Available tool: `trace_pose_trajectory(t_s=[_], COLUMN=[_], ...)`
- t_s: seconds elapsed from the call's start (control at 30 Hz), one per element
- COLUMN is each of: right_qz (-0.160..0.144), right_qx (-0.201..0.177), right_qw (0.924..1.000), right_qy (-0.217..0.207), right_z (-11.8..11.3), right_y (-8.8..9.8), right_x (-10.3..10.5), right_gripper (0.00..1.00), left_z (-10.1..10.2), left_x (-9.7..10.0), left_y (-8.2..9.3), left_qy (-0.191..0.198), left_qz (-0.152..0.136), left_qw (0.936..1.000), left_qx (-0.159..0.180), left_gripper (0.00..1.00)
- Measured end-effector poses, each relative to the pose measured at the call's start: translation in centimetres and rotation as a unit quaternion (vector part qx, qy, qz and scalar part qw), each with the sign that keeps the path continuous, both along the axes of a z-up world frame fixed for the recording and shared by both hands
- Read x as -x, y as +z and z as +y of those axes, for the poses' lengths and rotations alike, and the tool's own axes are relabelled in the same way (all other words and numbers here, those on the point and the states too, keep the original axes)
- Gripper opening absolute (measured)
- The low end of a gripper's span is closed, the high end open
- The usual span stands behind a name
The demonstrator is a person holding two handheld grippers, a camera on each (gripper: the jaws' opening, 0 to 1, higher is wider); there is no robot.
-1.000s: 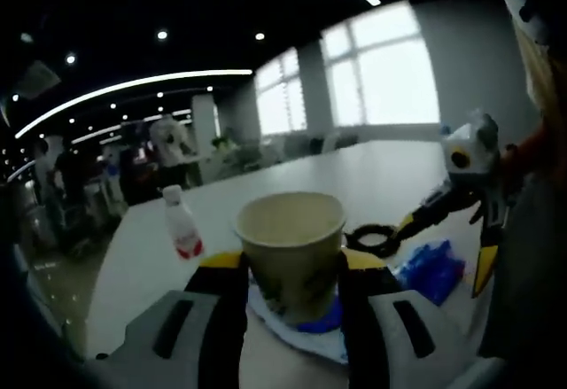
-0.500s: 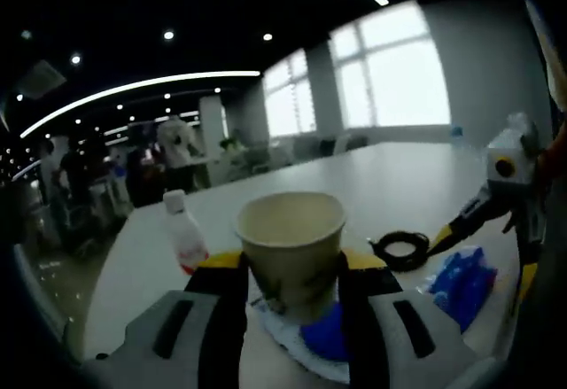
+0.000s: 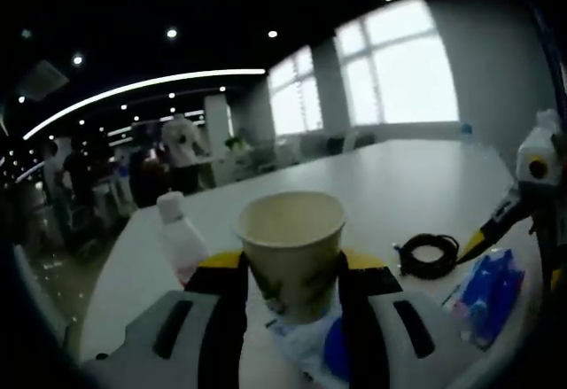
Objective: Arrange the tabletop items into an orderly group along one side of the table until the central work area is clear of visible clutter.
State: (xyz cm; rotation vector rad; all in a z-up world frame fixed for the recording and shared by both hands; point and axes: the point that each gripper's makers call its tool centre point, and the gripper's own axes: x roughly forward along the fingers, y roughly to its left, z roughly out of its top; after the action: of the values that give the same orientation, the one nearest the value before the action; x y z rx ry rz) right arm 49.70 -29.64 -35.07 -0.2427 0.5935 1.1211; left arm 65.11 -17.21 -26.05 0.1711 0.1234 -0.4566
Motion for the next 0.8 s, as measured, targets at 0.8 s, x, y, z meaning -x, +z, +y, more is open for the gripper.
trace_pose_trajectory(t_s=[0.8], right_qz=[0.001], right_qx=[0.020], right_qw=[0.9997], right_qy=[-0.011], right_z=[-0.9], right_y=[-0.8], right_x=[-0.7], right_gripper=[0.99], left_z=[-0.5], left_x=[-8.2], left_y=[-4.7], left_qy=[0.033], left_qz=[0.015], left_qw=[0.9988], left_qx=[0.031], left_gripper=[0.37])
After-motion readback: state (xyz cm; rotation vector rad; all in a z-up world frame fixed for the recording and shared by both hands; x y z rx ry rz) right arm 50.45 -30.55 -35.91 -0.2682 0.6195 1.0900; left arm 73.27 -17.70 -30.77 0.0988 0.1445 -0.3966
